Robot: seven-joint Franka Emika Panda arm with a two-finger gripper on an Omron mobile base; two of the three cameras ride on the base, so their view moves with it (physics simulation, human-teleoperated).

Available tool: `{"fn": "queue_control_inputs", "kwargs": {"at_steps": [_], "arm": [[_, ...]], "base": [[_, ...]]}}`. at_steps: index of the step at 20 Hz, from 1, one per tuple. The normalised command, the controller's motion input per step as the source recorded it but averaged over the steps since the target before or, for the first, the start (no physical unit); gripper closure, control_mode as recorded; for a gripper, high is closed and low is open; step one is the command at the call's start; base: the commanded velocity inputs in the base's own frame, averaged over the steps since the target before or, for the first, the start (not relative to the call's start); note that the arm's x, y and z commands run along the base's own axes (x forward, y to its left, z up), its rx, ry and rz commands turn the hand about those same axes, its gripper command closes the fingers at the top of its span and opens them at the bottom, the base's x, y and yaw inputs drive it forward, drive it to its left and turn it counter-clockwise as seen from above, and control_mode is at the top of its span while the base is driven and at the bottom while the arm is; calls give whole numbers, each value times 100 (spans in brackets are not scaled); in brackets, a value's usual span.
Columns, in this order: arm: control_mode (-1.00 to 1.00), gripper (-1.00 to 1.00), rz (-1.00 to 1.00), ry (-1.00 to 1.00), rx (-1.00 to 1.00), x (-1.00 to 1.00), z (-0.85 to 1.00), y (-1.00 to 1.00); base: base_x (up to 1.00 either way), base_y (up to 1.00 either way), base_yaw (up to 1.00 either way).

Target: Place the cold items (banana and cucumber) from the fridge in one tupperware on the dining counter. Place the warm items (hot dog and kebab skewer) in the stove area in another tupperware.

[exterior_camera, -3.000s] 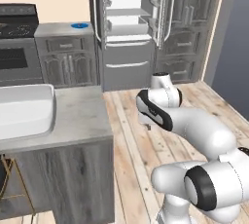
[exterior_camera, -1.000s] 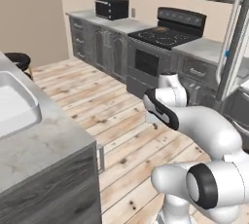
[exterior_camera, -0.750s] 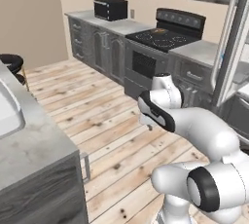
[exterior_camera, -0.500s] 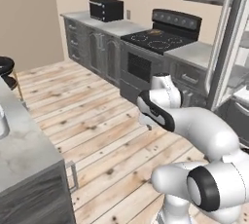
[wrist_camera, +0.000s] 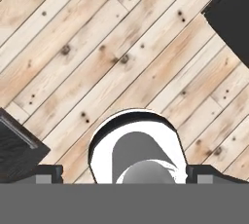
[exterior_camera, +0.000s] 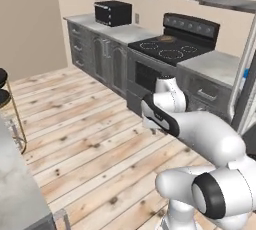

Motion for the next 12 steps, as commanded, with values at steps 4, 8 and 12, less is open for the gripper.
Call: {"fn": "queue_control_inputs", "kwargs": {"at_steps": [4,8,12], "arm": [[100,-100,0,0,0,0,0,0],[100,-100,0,0,0,0,0,0],[100,-100,0,0,0,0,0,0]], "base": [[89,-38,11],[87,-7,5],[78,2,0]]}}
